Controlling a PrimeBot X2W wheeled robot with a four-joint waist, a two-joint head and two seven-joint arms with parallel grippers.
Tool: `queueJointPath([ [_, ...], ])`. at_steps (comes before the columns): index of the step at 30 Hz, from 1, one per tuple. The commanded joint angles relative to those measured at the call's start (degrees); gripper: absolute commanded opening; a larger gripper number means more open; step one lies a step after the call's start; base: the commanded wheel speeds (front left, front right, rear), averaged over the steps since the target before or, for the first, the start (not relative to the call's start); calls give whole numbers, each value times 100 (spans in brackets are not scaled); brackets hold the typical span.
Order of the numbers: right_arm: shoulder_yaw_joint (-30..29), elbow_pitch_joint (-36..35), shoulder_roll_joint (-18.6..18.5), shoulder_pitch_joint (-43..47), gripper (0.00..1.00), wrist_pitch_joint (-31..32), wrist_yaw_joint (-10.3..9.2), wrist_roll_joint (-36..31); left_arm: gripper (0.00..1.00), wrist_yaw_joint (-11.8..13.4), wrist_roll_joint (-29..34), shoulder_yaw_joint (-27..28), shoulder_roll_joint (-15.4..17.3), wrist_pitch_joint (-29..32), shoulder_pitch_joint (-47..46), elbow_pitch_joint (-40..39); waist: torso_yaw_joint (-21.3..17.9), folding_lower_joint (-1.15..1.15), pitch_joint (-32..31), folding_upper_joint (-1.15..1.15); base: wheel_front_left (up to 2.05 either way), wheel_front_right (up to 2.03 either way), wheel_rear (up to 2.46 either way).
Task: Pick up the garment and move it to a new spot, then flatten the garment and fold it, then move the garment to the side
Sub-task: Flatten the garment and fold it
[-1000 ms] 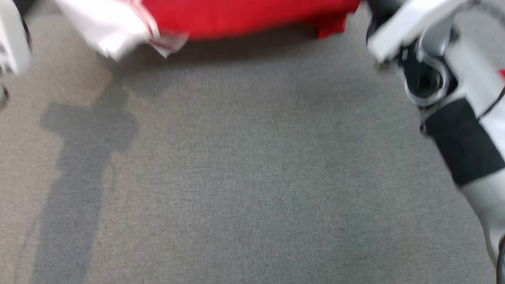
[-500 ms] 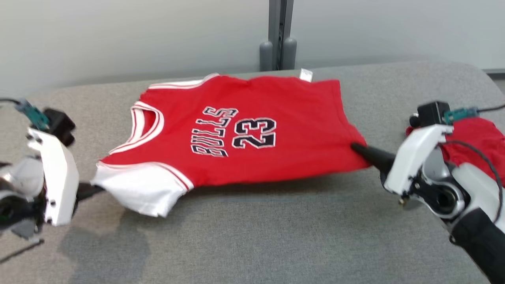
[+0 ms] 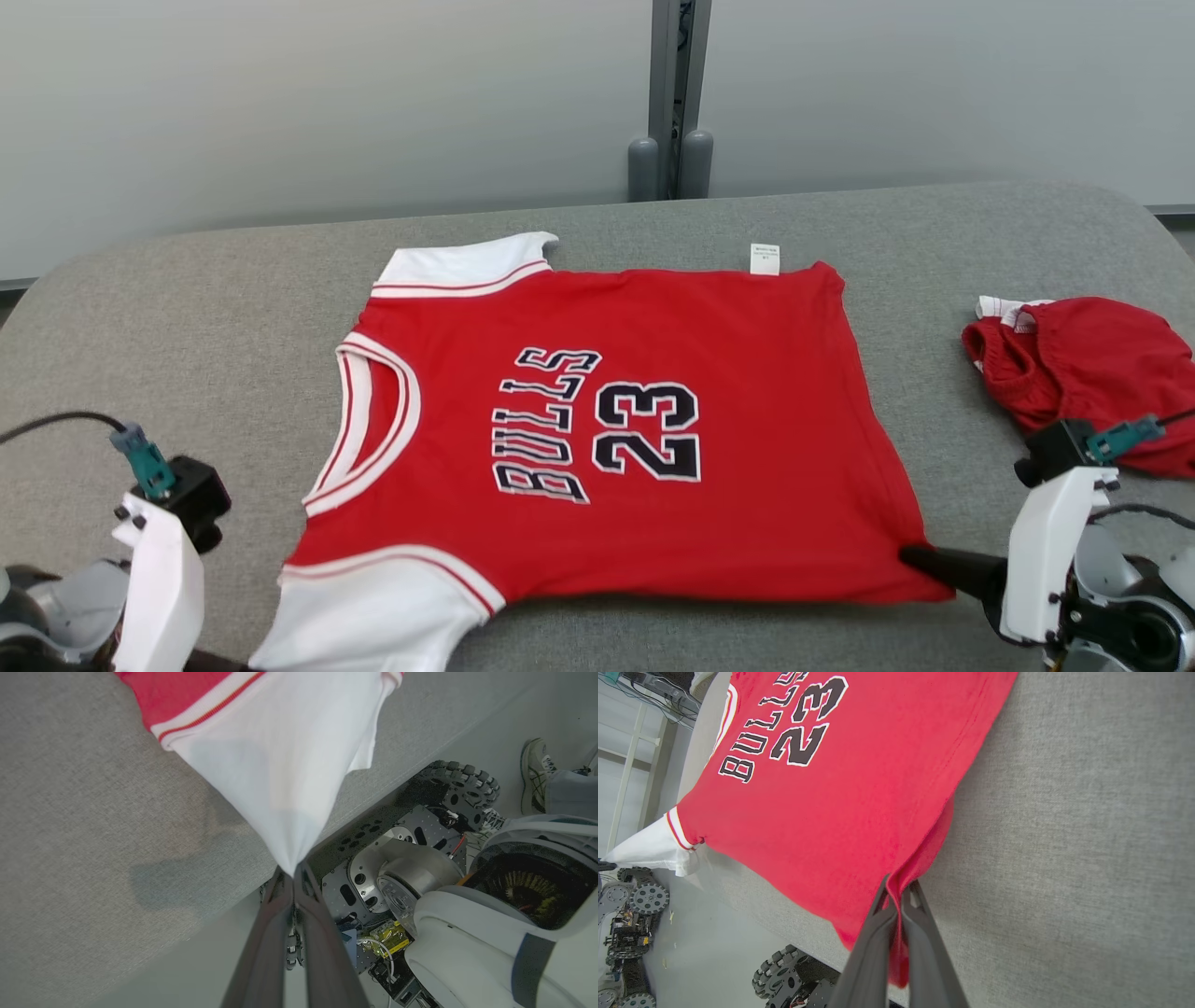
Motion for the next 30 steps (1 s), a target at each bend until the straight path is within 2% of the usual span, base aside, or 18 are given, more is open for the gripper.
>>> queueJointPath([
  [1, -83, -103, -104, 183, 0, 119, 2, 4, 0, 53, -68, -1, 77, 60, 138, -140, 0, 0, 0, 0, 0, 0, 0],
  [7, -457, -491, -208, 568, 0, 483, 2, -196, 0, 161, -115, -5, 303, 300, 289, -596, -18, 0, 103, 0, 0, 0, 0],
  [13, -1042, -783, -15, 698, 0, 748, 2, -556, 0, 226, -201, 146, 419, 330, 82, -713, -92, 0, 307, 0, 0, 0, 0],
  [19, -1692, -856, 566, 452, 0, 1201, 2, -877, 0, 248, -383, 376, 415, 555, -272, -484, -215, 0, 618, 0, 0, 0, 0],
  [20, -1692, -856, 566, 452, 0, 1201, 2, -877, 0, 248, -383, 376, 415, 555, -272, -484, -215, 0, 618, 0, 0, 0, 0],
  [21, -1891, -867, 798, 336, 0, 1375, 2, -967, 0, 254, -417, 475, 386, 611, -429, -376, -258, 0, 757, 0, 0, 0, 0],
  [30, -2949, -607, 1692, -351, 0, 2024, 2, -1654, 0, 192, -337, 810, 110, 843, -1105, 367, -387, 0, 1338, 0, 0, 0, 0],
])
